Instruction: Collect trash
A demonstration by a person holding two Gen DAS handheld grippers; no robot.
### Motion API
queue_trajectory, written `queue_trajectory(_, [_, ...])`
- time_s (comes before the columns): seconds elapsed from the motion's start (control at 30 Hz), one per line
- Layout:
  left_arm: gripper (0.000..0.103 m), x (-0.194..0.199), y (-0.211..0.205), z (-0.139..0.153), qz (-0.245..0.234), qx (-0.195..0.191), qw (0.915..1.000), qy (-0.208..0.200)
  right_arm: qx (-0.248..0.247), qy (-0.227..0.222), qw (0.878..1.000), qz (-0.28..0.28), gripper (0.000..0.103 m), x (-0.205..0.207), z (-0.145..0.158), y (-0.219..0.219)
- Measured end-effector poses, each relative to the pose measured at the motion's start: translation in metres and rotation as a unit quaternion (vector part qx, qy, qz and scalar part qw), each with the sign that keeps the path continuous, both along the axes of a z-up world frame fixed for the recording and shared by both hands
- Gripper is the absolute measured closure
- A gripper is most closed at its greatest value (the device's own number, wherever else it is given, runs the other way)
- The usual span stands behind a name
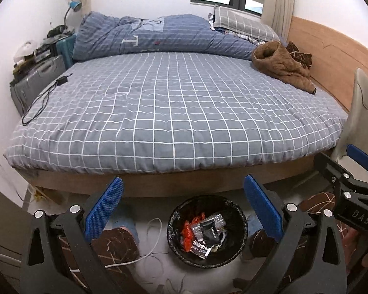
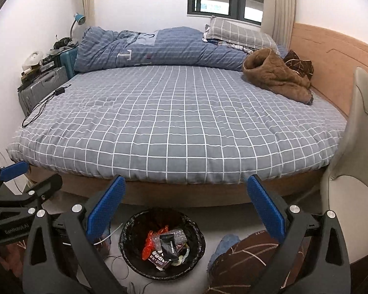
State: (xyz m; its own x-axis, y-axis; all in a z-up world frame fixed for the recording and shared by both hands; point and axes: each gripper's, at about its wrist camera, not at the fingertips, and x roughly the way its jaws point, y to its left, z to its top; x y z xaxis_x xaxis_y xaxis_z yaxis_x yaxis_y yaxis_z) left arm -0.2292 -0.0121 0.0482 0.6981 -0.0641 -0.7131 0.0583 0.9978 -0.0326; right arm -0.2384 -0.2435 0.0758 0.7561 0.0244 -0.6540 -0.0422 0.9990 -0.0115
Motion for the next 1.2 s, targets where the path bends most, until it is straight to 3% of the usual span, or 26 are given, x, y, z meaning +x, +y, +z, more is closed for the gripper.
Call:
queue_trajectory(0.73, [0.006,-0.0054,-0.0001,0.0075,-0.003,-0.011,0.9999,-0.001,0.011,-0.003,1.0,-0.008,0.008,-0.0087,0.0099,-0.0098])
queue_trajectory(1.2, [0.006,-0.0052,-0.0057,0.0089,0.003,0.01,0.9999,-0.005,0.01,-0.003,1.0,-0.008,0.008,-0.0084,0.0095,-0.0098])
